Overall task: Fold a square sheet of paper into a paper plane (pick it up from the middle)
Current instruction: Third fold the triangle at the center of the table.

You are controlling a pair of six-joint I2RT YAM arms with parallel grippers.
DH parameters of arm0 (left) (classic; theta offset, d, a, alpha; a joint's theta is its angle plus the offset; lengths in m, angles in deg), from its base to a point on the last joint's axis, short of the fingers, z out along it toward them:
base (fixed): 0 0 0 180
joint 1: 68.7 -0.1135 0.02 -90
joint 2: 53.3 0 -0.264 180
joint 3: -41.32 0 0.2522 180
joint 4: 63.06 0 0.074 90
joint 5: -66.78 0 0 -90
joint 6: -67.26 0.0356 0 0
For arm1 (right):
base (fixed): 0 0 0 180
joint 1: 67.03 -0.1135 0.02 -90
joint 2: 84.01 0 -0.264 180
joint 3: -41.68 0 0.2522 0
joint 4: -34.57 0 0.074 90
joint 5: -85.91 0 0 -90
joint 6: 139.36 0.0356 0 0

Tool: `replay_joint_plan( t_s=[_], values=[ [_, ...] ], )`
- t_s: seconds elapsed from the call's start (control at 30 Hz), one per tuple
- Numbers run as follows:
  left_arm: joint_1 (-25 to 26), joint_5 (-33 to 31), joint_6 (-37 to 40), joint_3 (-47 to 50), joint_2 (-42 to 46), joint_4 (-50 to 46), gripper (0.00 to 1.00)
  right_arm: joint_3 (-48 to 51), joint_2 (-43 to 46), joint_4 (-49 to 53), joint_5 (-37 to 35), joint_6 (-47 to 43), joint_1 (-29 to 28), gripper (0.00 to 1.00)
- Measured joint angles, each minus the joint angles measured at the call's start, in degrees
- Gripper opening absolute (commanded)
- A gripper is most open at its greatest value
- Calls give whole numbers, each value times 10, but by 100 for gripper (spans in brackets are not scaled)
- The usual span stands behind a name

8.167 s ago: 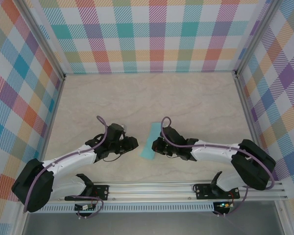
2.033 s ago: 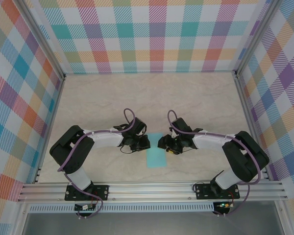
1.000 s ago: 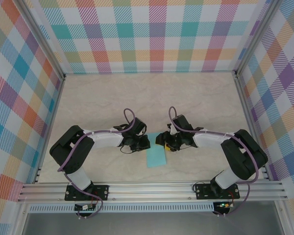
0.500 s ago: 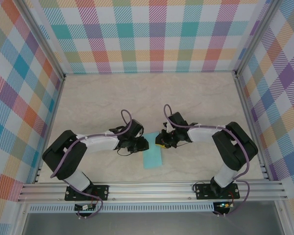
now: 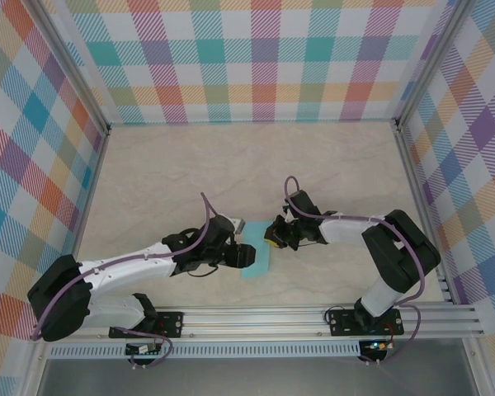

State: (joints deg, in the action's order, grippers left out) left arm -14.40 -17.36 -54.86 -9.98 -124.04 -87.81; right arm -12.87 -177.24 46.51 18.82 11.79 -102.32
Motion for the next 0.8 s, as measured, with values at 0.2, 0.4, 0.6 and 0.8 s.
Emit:
replay_joint_plan(
  t_s=[0.2, 0.4, 0.6, 0.8],
  values=[
    [110, -81, 59, -40, -50, -52, 63, 0, 1, -2, -2, 10, -1, 10],
    [201, -185, 99, -128, -156, -94, 66, 0, 1, -2, -2, 10, -1, 11],
    [243, -306, 110, -197, -241, -151, 64, 0, 1, 4, -4, 10, -1, 11],
    [250, -377, 108, -218, -267, -182, 42, 0, 1, 12, -4, 10, -1, 12]
  ],
)
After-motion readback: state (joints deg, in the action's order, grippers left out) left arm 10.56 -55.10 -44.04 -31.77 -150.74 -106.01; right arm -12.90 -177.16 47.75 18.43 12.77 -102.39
